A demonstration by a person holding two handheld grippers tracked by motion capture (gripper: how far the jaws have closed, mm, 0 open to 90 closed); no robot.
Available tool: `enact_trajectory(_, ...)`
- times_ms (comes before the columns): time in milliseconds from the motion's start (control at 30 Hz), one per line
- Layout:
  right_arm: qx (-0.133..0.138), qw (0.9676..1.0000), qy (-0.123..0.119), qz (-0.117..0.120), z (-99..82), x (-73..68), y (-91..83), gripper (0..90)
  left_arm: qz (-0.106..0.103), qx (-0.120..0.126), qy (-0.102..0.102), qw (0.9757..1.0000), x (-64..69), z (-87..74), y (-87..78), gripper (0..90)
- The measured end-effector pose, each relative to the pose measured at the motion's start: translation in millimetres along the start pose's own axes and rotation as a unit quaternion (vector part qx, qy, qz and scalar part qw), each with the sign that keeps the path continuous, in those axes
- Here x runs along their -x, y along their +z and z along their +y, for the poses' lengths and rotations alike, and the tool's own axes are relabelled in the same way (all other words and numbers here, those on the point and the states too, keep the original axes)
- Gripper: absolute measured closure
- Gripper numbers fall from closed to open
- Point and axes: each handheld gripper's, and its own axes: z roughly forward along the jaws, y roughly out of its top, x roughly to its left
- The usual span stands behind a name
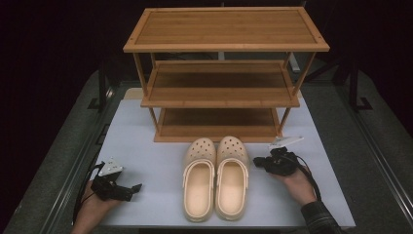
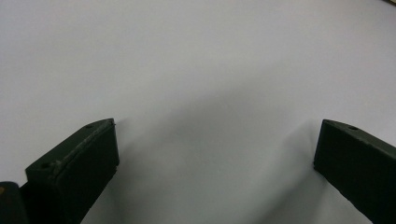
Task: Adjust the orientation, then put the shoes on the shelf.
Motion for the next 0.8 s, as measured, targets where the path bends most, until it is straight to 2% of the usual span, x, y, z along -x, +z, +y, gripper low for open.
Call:
enact_trajectory(67,0.005,0.9999,0.008,-0.005,-4.5,2.9,-7.1,77.3,0.0,0.0,0.0,1.0,0.1,0.0,-0.1,0.0)
enact_trajectory(167,0.015,0.9995,0.017,-0.022,-12.2,6.5,-17.4,59.7,0.0,0.0,0.0,1.0,0.1,-0.1,0.0,0.0)
enact_trajectory(267,0.021,0.9988,0.028,-0.034,-18.4,9.0,-26.7,50.1,0.0,0.0,0.0,1.0,0.0,0.0,0.0,0.0)
enact_trajectory(467,0.031,0.9976,0.038,-0.049,-30.8,9.4,-43.5,44.2,0.001,0.0,0.0,1.0,-0.1,0.1,-0.1,0.0)
enact_trajectory(667,0.044,0.9966,0.052,-0.046,-38.9,7.0,-56.2,35.8,0.002,-0.003,-0.006,1.0,0.6,0.5,-1.7,0.0)
enact_trajectory(800,0.049,0.9967,0.054,-0.036,-40.2,4.0,-60.1,32.0,-0.011,0.003,-0.019,0.9998,2.6,2.2,-6.0,0.0)
